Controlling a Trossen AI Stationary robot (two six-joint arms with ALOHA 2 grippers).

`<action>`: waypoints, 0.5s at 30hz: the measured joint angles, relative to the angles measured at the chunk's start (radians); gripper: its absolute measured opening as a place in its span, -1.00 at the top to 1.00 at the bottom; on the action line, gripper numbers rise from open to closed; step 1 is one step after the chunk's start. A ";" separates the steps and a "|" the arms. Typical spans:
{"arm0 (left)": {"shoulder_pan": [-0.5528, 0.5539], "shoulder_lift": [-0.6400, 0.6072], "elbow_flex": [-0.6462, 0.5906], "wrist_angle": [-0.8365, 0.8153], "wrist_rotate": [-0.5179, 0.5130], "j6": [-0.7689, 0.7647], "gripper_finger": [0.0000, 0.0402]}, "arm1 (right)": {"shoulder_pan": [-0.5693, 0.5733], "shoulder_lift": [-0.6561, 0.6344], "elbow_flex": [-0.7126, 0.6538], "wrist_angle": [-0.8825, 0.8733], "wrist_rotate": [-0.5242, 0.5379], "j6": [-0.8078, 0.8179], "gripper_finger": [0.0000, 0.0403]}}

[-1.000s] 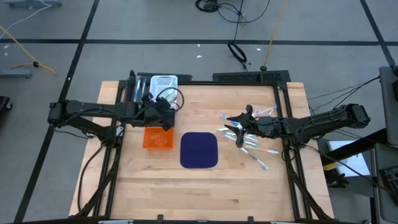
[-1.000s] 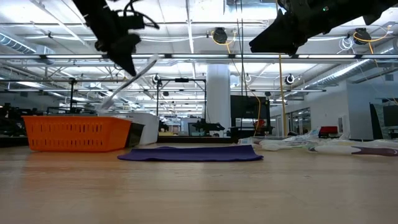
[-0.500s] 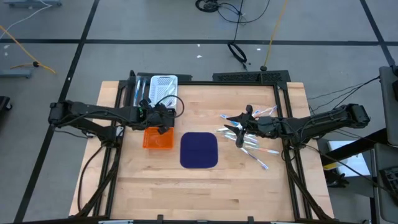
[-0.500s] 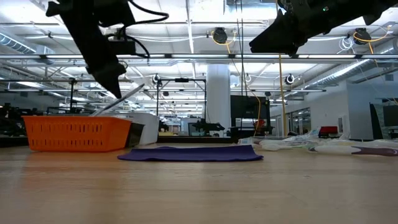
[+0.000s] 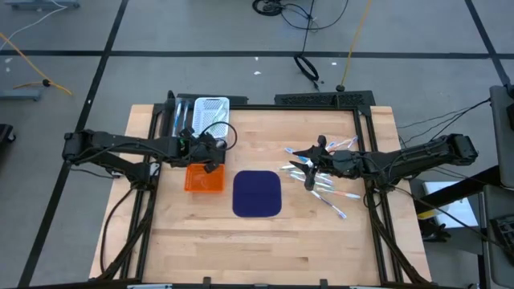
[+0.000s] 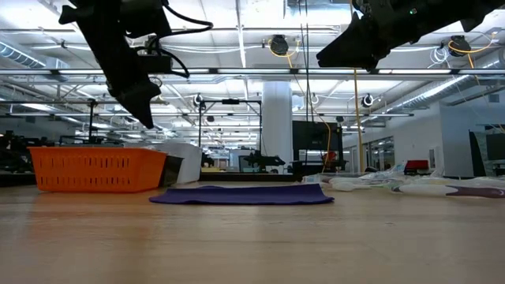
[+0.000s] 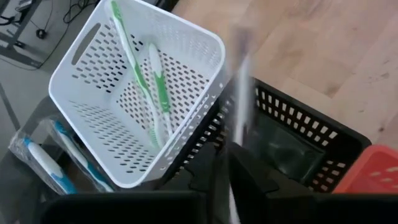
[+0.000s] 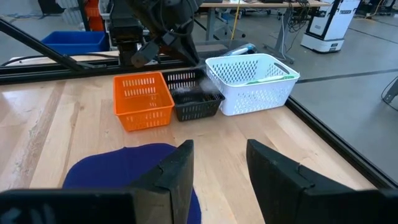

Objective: Pick & Place Toothbrushes
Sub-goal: Put the violet toothbrush into the black bin

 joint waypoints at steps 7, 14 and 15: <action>0.000 0.000 0.000 0.049 0.000 -0.023 0.46 | 0.000 0.000 0.000 -0.026 0.000 0.000 0.30; -0.011 0.000 0.000 0.278 0.033 0.050 0.37 | 0.000 0.000 0.000 -0.132 -0.001 0.033 0.30; -0.011 0.000 0.000 0.326 0.065 0.067 0.37 | 0.000 0.000 0.000 -0.150 -0.002 0.045 0.30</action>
